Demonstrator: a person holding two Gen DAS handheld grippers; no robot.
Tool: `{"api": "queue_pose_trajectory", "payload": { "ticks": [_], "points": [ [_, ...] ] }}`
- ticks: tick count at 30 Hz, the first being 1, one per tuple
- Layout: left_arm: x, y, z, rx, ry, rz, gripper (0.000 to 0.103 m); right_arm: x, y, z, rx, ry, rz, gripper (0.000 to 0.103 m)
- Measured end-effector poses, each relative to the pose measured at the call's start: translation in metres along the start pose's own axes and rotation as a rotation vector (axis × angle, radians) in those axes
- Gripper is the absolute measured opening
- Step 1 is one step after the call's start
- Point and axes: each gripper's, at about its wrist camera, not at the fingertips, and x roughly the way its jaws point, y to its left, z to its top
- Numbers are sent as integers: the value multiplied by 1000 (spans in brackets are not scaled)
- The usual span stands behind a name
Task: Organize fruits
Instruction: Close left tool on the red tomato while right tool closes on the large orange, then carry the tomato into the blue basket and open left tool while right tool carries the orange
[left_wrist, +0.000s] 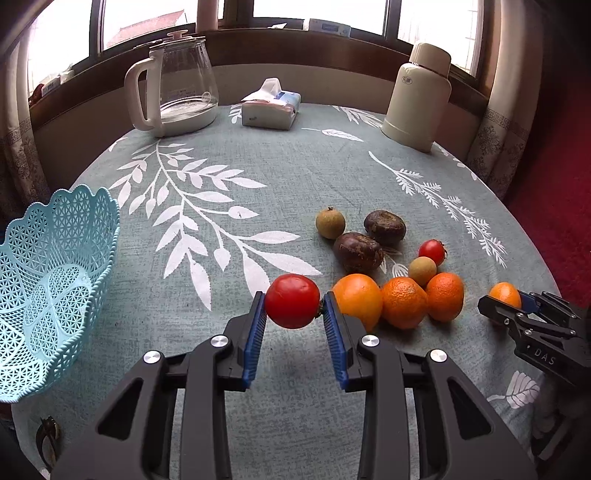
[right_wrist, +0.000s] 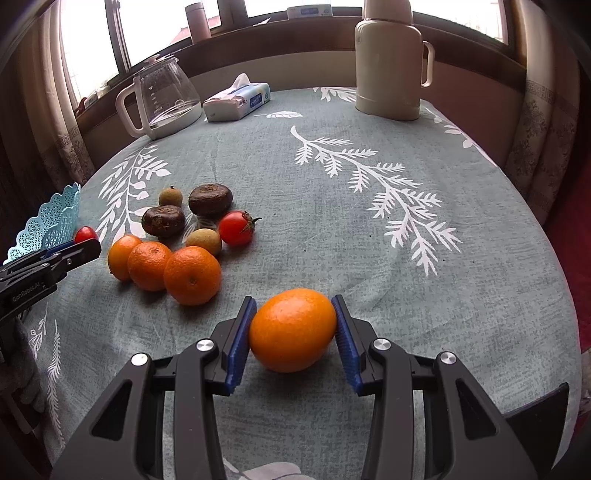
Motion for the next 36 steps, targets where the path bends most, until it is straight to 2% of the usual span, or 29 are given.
{"api": "queue_pose_trajectory", "payload": {
  "ticks": [7, 15, 26, 33, 34, 36],
  "points": [
    [-44, 11, 13, -6, -99, 24, 32, -17, 6, 2, -2, -45, 19, 42],
    [-80, 68, 20, -100, -163, 98, 32, -38, 20, 5, -11, -97, 59, 42],
    [-103, 153, 4, -223, -178, 210, 32, -44, 69, 11, -48, -113, 143, 42],
    [-95, 184, -8, -279, -154, 222, 33, -41, 122, 29, -109, -106, 212, 42],
    [-94, 186, -9, -286, -153, 221, 34, -41, 132, 32, -125, -107, 220, 42],
    [-94, 191, -10, -304, -152, 197, 44, -41, 152, 38, -155, -108, 237, 42]
  ]
}}
